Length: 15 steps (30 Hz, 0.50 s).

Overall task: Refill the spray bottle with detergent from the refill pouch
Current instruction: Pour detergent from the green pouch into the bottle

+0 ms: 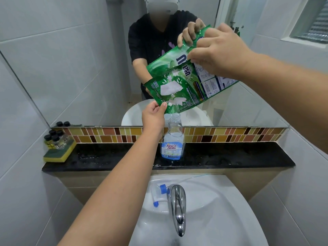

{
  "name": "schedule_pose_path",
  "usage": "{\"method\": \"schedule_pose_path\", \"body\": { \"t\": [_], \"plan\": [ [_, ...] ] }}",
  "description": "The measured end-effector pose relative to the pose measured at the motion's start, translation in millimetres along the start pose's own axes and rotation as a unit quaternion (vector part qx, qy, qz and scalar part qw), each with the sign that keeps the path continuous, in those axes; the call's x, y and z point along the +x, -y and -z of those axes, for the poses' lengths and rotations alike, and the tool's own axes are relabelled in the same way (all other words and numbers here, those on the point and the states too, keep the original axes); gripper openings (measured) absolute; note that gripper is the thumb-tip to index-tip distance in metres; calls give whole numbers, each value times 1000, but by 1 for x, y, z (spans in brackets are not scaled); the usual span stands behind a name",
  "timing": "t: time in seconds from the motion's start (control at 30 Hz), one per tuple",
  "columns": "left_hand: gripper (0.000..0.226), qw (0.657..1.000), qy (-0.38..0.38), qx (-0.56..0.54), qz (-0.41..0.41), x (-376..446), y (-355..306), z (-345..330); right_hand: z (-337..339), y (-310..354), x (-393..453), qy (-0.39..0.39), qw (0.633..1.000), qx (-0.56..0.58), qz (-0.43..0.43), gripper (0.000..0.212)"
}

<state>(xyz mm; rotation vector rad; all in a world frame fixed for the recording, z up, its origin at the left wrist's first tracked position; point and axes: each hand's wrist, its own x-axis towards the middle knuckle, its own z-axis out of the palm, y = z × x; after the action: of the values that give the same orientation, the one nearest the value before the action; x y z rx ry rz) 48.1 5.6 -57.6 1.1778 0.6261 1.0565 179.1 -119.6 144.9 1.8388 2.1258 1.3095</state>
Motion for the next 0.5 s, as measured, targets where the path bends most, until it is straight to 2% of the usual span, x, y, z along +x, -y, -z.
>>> {"method": "schedule_pose_path", "body": {
  "t": [0.4,0.5],
  "plan": [
    [16,1000,-18,-12,3,5,7,1,0,7,-5,33,995,3,-97,56],
    [15,1000,-23,-10,6,6,7,0,1,2,-13,-3,987,31,-155,57]
  ]
}}
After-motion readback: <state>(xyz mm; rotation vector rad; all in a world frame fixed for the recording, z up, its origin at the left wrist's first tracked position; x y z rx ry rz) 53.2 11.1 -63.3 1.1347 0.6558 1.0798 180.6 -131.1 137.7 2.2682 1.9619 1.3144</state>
